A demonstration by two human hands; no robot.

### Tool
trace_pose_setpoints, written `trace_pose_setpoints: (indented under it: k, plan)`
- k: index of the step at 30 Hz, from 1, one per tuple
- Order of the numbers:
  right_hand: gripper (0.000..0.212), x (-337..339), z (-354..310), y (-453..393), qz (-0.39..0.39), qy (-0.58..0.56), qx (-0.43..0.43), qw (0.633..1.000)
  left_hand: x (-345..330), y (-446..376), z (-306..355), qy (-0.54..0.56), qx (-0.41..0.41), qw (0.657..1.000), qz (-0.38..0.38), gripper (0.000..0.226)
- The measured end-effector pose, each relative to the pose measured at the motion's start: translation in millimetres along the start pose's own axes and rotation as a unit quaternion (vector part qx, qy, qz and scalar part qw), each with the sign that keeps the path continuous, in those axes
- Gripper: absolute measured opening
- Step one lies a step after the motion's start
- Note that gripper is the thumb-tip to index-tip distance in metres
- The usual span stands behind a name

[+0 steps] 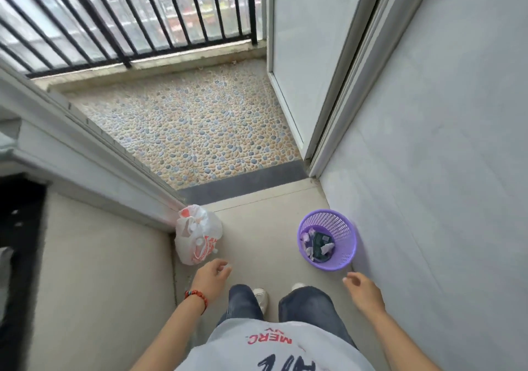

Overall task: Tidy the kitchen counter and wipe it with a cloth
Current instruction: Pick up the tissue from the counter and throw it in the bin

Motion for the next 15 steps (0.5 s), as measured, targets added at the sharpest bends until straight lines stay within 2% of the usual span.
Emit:
trace_pose_setpoints:
  k: [4, 7, 10, 15]
  plan:
    - [0.026, 2.8, -20.9, -16.6, -0.040, 0.053, 0.054, 0.996, 9.8, 15.4, -31.8, 0.096, 0.059, 0.991, 0.076, 0.028]
    - [0.024, 6.4, -41.1, -33.7, -0.100, 0.128, 0.110, 0.981, 0.3, 34.2, -57.0, 0.193, 0.100, 0.965, 0.149, 0.025]
    - [0.008, 13.9, -67.6, -45.3, -0.131, 0.215, 0.189, 0.949, -25.1, 65.7, -79.6, 0.274, 0.137, 0.927, 0.215, 0.024]
    - [0.008, 7.7, -94.0, -55.0, -0.148, 0.327, 0.274, 0.892, -88.3, 137.2, -134.9, 0.356, 0.207, 0.869, 0.275, 0.014]
Point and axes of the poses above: each hand's wrist, its own y-axis away from the middle knuckle, its own x-axis out of the back of the hand, z = x × y, the point moved 6 cm from there along -y, towards the middle knuckle, and after that the axes turned 13 degrees about y, right-handed, at the moved point
